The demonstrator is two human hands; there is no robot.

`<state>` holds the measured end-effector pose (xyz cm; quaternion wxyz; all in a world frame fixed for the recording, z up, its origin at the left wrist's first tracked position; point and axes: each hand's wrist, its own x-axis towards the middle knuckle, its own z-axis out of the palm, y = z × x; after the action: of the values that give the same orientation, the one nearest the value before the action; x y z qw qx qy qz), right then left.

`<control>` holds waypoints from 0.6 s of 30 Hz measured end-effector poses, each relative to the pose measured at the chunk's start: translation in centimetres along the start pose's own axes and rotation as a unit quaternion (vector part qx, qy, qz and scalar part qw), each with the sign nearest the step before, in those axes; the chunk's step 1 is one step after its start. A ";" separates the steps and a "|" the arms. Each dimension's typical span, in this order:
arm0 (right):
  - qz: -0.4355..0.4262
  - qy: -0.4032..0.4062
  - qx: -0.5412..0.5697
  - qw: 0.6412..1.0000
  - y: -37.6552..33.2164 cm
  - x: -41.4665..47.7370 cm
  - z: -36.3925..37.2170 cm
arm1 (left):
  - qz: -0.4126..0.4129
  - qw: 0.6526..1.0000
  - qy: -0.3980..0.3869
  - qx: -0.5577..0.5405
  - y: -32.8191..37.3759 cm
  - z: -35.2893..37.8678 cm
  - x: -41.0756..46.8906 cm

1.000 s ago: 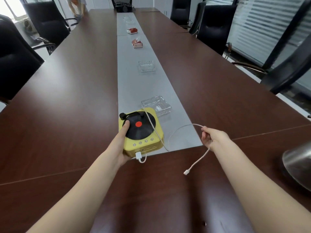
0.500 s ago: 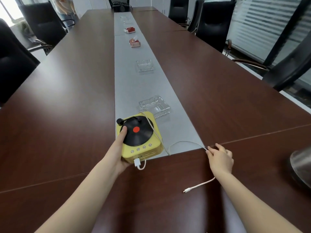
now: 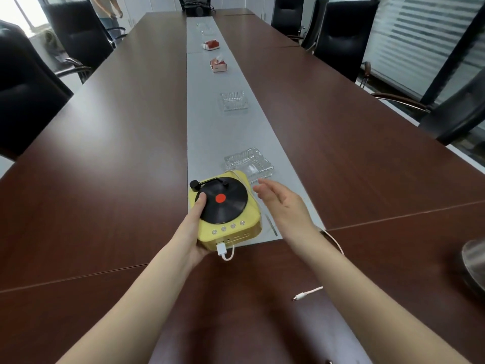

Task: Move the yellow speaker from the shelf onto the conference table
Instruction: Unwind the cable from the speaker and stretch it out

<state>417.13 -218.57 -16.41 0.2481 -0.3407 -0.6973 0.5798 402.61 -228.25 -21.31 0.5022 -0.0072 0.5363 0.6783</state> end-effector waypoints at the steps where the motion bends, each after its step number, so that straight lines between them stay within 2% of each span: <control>1: -0.014 0.013 -0.009 1.000 -0.4 -0.2 0.6 | -0.002 1.000 -0.006 0.002 0.0 -0.1 0.0; 7: -0.037 0.095 -0.087 0.991 -0.3 -0.5 3.0 | 0.004 1.000 -0.013 0.010 -0.4 -0.3 -0.1; 12: 0.006 0.122 -0.108 0.987 0.4 0.2 3.0 | 0.003 1.000 -0.003 0.021 -0.5 -0.4 0.2; 18: 0.070 0.139 -0.005 0.988 1.2 0.7 2.8 | 0.003 1.000 0.006 0.029 -1.0 0.0 0.5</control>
<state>414.83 -219.71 -18.17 0.2996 -0.4670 -0.6337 0.5390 403.06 -228.03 -22.27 0.4969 0.0045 0.5585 0.6641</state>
